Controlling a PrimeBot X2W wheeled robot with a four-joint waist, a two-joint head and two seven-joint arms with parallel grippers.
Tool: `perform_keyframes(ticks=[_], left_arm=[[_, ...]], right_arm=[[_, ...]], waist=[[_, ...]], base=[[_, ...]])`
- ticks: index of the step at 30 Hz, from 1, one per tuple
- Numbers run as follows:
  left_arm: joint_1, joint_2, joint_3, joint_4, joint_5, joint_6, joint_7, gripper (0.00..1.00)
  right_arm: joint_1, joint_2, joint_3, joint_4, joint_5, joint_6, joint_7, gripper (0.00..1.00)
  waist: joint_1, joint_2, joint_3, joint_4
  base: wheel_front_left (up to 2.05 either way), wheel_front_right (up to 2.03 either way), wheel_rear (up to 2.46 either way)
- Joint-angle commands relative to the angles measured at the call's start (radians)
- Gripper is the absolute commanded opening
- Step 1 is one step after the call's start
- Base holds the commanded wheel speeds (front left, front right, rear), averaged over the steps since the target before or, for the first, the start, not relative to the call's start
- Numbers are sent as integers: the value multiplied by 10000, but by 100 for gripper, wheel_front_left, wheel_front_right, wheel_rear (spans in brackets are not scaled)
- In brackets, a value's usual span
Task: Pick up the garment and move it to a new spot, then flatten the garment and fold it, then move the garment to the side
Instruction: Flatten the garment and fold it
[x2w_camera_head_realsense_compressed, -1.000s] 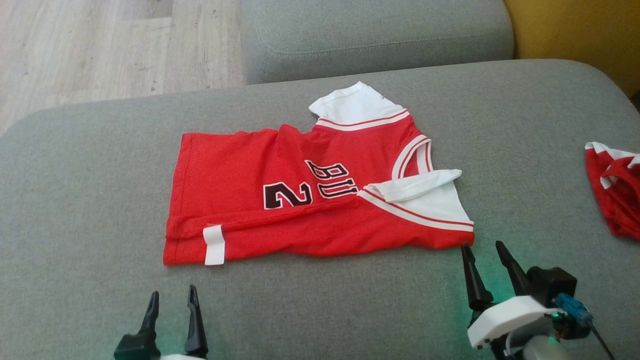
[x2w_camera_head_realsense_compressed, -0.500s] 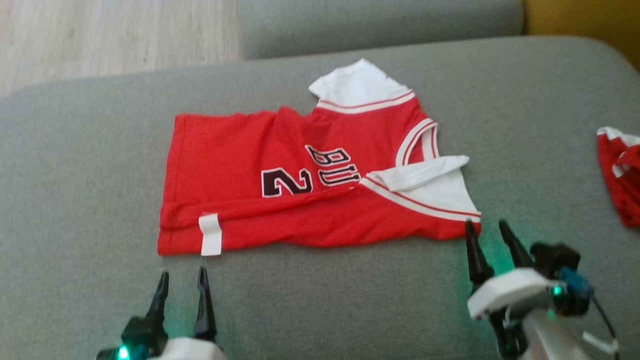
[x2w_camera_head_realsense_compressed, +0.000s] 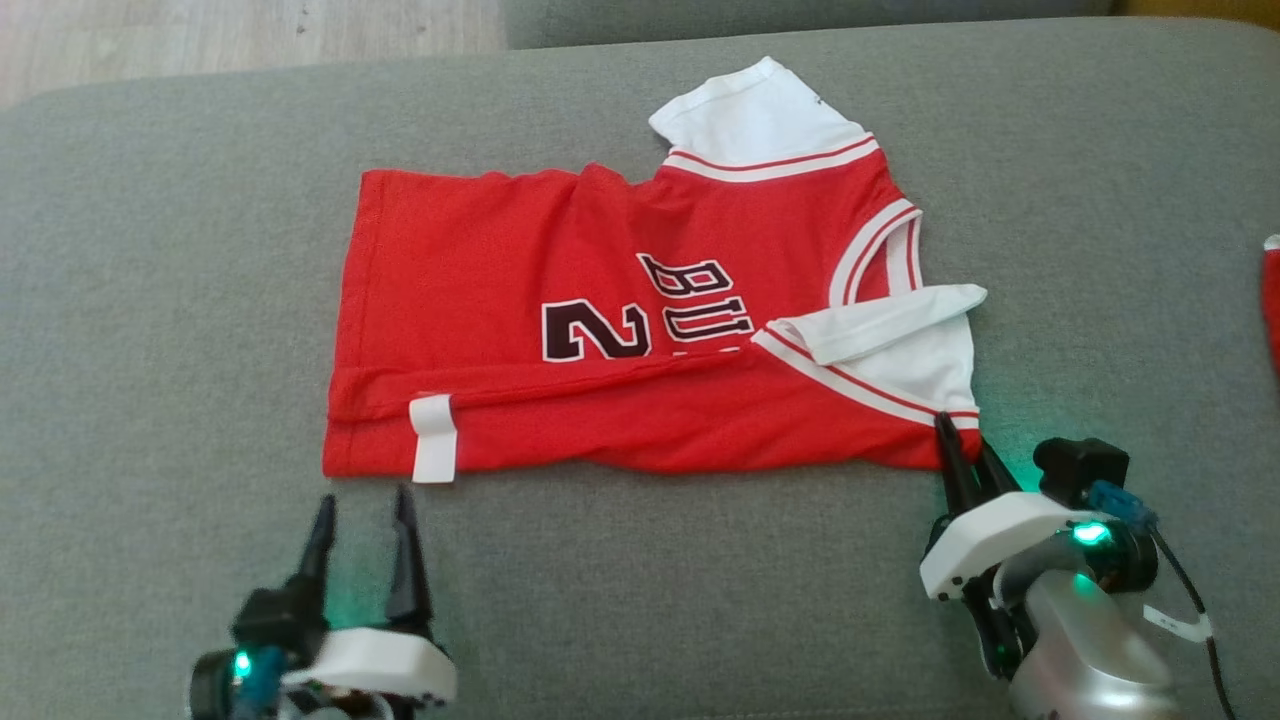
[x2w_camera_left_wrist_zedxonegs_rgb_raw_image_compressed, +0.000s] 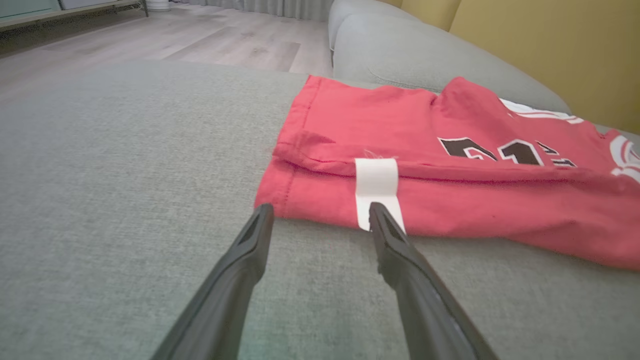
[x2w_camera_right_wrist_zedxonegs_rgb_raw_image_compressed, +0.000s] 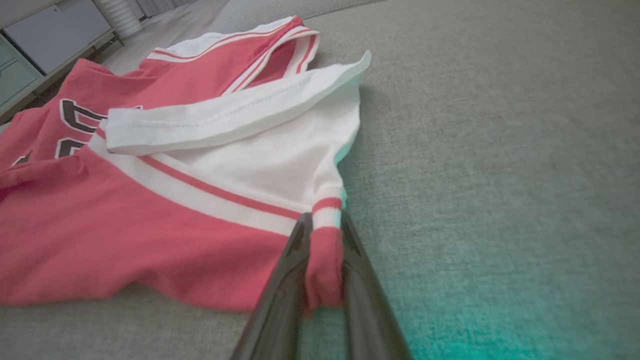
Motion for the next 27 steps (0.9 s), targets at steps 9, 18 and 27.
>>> perform_keyframes(ticks=[9, 18, 27], left_arm=[[-1295, 93, 1327, 406, -1087, -666, -65, 100], [-2085, 93, 1636, 2614, -1385, -901, -65, 100], [-2385, 93, 1176, 3123, -1673, -1565, -65, 0]], right_arm=[[235, 5, 456, -426, 18, -7, 122, 0], [94, 16, 809, -933, 385, -7, 122, 0], [94, -166, 845, -1463, 1186, -7, 122, 0]], waist=[[-1, 0, 269, -412], [-1, 0, 531, -680], [-1, 0, 88, -658]], base=[[0, 0, 0], [0, 0, 0], [0, 0, 0]])
